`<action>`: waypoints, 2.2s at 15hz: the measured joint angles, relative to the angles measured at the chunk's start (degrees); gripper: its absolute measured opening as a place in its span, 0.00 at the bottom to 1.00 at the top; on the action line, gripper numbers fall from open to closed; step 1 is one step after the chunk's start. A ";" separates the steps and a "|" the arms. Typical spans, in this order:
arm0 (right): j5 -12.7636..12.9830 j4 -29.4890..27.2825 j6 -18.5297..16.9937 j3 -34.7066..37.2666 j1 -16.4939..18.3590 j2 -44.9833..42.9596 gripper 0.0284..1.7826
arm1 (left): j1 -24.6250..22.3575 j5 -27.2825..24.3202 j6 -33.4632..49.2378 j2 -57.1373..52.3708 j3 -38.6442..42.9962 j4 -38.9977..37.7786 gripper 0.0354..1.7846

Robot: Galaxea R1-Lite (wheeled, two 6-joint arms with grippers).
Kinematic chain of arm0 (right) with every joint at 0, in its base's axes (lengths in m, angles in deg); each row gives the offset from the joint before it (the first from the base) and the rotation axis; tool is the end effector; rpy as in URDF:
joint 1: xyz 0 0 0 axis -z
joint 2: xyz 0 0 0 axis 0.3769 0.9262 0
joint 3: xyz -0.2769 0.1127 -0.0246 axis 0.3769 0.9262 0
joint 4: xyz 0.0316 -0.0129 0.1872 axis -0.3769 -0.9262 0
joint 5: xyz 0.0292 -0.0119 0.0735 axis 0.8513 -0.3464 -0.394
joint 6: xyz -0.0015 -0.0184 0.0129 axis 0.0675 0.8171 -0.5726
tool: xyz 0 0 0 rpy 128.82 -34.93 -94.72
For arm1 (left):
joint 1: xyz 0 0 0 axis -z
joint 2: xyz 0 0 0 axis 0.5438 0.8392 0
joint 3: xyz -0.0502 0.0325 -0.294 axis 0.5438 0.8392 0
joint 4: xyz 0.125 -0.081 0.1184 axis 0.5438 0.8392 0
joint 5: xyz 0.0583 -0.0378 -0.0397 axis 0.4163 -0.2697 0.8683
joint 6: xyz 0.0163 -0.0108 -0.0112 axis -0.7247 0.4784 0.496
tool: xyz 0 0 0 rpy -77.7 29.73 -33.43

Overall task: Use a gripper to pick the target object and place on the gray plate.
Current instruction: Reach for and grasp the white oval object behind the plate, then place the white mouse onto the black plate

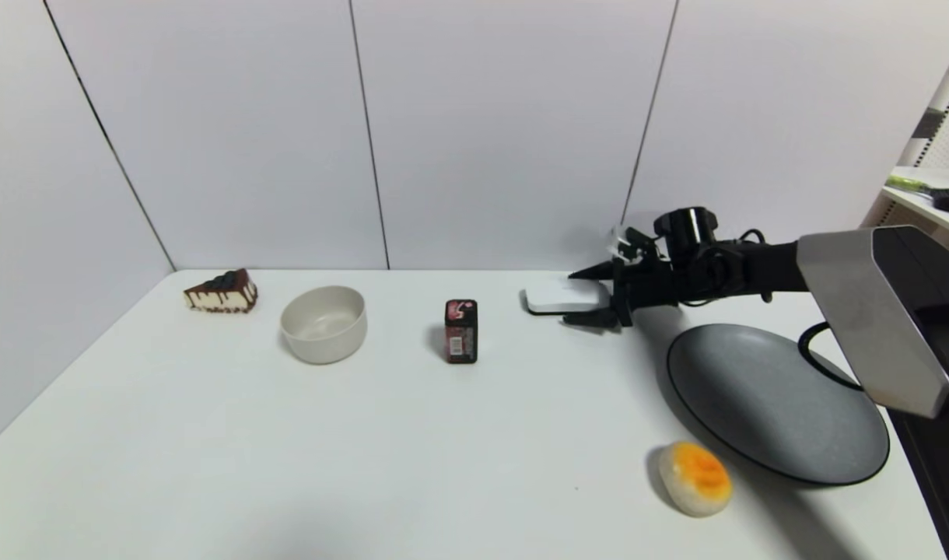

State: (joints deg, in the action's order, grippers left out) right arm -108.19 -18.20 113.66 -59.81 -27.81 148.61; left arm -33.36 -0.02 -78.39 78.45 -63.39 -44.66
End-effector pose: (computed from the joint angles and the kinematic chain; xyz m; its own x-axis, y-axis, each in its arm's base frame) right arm 0.4964 0.0682 0.0869 0.3345 0.8733 -0.3542 -0.9410 0.2889 -0.1764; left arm -0.0229 -0.0004 0.0751 1.0000 -0.0005 -0.0023 0.0006 0.9999 0.0162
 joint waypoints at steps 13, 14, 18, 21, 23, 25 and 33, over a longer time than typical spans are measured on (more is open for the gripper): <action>0.05 -1.22 -0.50 -0.05 -0.52 -0.22 0.95 | 0.00 0.00 0.06 0.00 0.00 0.00 0.94; 0.05 -1.19 -0.45 -0.05 -0.52 -0.22 0.95 | 0.00 0.00 0.06 0.00 0.00 0.00 0.94; 2.04 -1.19 -0.15 -0.05 -0.50 -0.20 0.60 | 0.00 -0.02 0.01 0.00 0.00 0.00 0.94; 2.82 -1.13 -0.10 -0.05 -0.52 -0.26 0.60 | 0.00 0.02 0.00 0.00 0.00 0.00 0.94; 2.82 -1.16 -0.09 -0.05 -0.55 -0.28 0.60 | 0.00 0.02 0.01 0.00 0.00 0.00 0.94; 2.84 -1.30 -0.26 -0.02 -0.55 -0.57 0.60 | 0.00 0.00 0.00 0.00 0.00 -0.02 0.94; 2.67 -12.35 -0.52 1.85 0.88 -9.02 0.60 | 0.00 -0.02 -0.02 0.00 0.00 0.00 0.94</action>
State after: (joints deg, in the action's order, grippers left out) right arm -105.52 -30.55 113.13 -57.96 -26.93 139.59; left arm -33.36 -0.04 -78.42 78.45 -63.39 -44.66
